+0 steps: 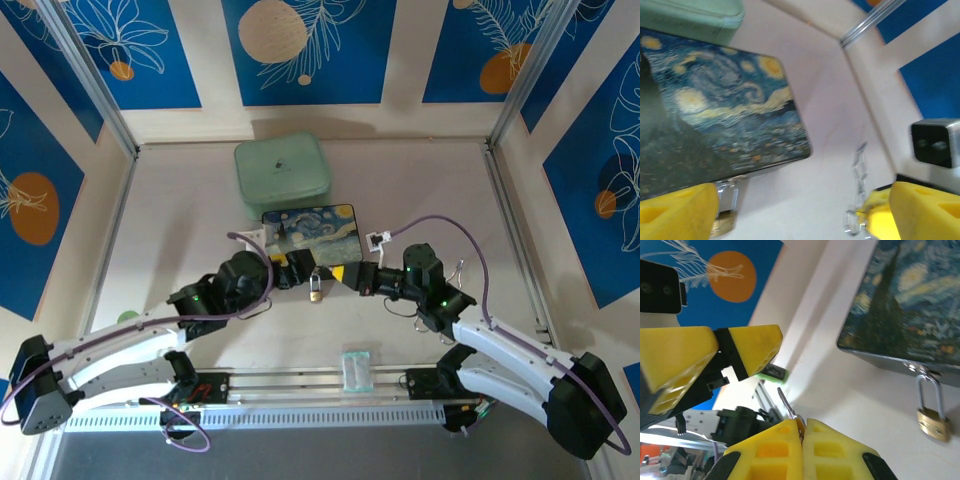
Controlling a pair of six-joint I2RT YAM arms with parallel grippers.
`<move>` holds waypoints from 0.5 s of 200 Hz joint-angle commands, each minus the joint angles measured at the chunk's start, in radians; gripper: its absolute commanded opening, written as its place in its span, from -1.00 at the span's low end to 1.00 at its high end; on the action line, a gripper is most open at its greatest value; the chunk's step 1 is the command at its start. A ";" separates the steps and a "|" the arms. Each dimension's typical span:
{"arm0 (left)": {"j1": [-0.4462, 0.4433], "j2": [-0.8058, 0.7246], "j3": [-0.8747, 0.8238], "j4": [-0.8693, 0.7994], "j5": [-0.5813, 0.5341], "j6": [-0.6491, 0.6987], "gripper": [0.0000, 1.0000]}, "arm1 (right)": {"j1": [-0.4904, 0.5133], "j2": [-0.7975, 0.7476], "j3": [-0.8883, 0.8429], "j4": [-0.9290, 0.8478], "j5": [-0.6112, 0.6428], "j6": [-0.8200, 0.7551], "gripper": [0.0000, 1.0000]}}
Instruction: Unlock a padlock with a key
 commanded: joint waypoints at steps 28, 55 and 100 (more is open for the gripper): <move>0.000 0.187 -0.035 -0.020 -0.013 0.045 0.57 | -0.013 0.004 0.025 -0.171 0.088 -0.064 -1.00; -0.005 0.260 0.004 -0.073 -0.052 0.026 0.48 | -0.012 0.002 0.014 -0.198 0.106 -0.070 -1.00; -0.006 0.384 0.003 0.014 0.010 0.014 0.39 | -0.028 -0.006 -0.025 -0.221 0.136 -0.055 -1.00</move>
